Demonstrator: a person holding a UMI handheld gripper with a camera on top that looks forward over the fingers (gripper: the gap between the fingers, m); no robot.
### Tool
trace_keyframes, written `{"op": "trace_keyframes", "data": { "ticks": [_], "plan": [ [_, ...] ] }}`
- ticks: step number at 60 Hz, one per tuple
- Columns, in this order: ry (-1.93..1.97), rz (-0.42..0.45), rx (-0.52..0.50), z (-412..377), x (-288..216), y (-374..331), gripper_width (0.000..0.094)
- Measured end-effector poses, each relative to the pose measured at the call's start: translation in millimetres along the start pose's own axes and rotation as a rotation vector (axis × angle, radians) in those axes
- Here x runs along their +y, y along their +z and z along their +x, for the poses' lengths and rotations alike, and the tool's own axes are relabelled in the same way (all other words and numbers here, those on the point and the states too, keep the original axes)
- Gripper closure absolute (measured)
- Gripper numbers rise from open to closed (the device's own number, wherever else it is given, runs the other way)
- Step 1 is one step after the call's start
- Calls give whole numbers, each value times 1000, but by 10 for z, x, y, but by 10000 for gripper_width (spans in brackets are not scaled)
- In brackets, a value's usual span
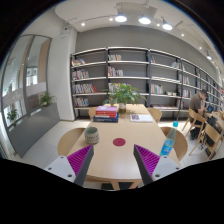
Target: Pour water
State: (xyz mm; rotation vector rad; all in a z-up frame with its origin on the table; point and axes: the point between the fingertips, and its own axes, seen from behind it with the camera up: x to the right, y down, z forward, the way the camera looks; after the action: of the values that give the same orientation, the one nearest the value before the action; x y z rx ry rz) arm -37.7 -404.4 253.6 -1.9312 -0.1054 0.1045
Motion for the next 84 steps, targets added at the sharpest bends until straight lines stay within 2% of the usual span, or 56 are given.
{"op": "trace_keyframes", "data": {
  "ticks": [9,21,29,35,45,52,56,59,62,64,69,79,84],
  "plan": [
    [35,-18,44,399,145,38,106],
    [60,-5,139,1605,470,302,102],
    [65,-45,212,2380,741,586,102],
    [73,-54,217,2766,799,936,99],
    [32,15,193,3104,709,1667,96],
    [42,26,204,3301,757,2057,110],
    [36,30,210,3379,809,2198,149],
    [23,67,213,3380,785,2279,194],
    [18,104,212,3376,736,2317,284],
    [20,115,201,3346,736,2343,379],
    [24,148,213,3344,710,2355,413],
    [14,179,269,3383,668,2386,584],
    [-52,164,296,3334,643,2429,594]
  ]
}}
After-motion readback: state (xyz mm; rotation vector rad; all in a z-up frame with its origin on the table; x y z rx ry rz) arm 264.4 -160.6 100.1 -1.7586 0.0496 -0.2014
